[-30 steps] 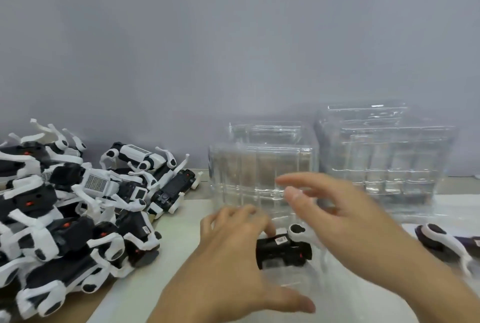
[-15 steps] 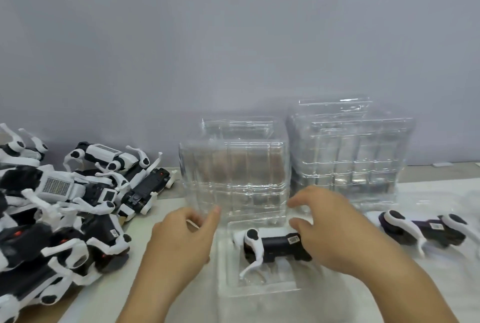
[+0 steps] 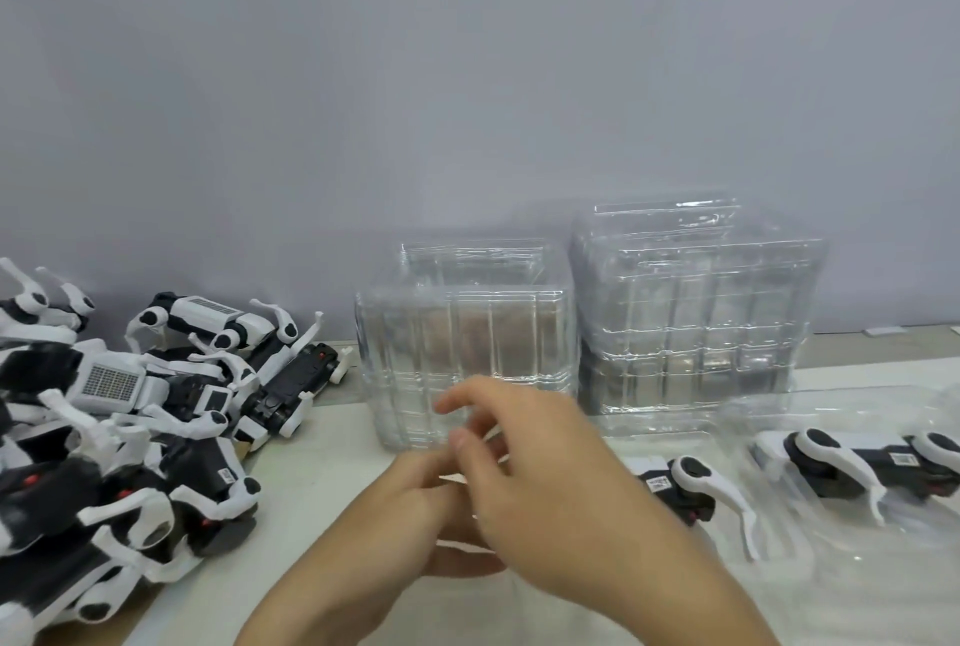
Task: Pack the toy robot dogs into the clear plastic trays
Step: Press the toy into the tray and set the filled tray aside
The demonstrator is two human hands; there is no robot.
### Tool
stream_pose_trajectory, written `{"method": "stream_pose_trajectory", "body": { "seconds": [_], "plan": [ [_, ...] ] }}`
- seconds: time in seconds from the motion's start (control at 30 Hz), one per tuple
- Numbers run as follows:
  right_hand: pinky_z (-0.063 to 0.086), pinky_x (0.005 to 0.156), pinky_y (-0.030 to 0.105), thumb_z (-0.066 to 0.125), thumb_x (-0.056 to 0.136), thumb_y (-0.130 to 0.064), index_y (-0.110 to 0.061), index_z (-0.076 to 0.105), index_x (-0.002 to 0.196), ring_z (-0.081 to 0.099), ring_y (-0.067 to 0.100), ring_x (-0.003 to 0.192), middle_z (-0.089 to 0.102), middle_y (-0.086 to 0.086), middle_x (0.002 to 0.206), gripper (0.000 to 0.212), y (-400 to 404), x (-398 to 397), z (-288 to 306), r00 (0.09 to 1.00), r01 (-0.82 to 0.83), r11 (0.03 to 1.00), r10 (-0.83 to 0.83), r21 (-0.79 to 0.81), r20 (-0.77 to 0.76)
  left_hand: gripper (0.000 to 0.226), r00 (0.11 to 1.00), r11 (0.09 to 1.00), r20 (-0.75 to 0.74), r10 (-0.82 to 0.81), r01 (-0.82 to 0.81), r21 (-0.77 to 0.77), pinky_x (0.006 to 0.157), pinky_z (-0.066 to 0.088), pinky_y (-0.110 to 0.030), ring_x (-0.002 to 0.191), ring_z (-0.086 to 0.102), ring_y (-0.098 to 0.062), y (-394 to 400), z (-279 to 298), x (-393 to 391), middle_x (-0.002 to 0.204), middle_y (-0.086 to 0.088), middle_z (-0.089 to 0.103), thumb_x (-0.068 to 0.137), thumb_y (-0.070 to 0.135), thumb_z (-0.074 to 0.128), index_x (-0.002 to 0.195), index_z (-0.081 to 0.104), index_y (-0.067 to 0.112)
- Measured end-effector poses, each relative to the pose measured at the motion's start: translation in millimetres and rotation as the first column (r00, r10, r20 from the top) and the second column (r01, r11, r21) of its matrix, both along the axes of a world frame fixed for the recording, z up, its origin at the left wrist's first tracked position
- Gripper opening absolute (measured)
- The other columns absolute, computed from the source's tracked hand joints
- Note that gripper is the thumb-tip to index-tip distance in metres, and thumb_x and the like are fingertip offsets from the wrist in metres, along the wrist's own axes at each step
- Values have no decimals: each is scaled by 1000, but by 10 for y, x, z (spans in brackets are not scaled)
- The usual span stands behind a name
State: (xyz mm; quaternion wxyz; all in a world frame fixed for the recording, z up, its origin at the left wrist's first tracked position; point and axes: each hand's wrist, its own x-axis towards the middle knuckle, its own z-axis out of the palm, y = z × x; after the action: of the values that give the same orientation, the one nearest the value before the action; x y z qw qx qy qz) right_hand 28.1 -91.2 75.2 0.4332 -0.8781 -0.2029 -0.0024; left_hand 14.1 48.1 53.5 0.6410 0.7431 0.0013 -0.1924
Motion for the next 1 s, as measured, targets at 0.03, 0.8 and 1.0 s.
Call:
{"method": "stream_pose_trajectory", "body": {
  "seconds": [0.03,0.8,1.0],
  "plan": [
    [50,88,25,45,100,-33,-41,55,123,57,1,98,57,-13,114,27,60,-28,-15,1000,-25,999,25,-26,-11,39,1000,1000,1,-28,28,-5,61,55,-20,69,70,-6,13,14,-19,80,6,76,69,14,49,84,78,36],
    [53,83,14,60,96,-30,-41,68,107,61,-10,95,67,-20,95,17,-431,26,323,1000,-6,996,4,87,21,40,961,826,228,153,-251,504,87,52,-36,98,63,-21,-488,-172,-6,111,1,64,100,49,41,138,38,38],
    [50,81,12,60,97,-24,-32,70,112,61,-3,92,66,-15,95,20,-337,-207,592,993,-86,991,76,104,93,32,930,775,256,265,-363,516,80,58,-48,90,67,-31,-433,-68,-91,103,-12,68,95,13,33,113,60,14]
  ]
}}
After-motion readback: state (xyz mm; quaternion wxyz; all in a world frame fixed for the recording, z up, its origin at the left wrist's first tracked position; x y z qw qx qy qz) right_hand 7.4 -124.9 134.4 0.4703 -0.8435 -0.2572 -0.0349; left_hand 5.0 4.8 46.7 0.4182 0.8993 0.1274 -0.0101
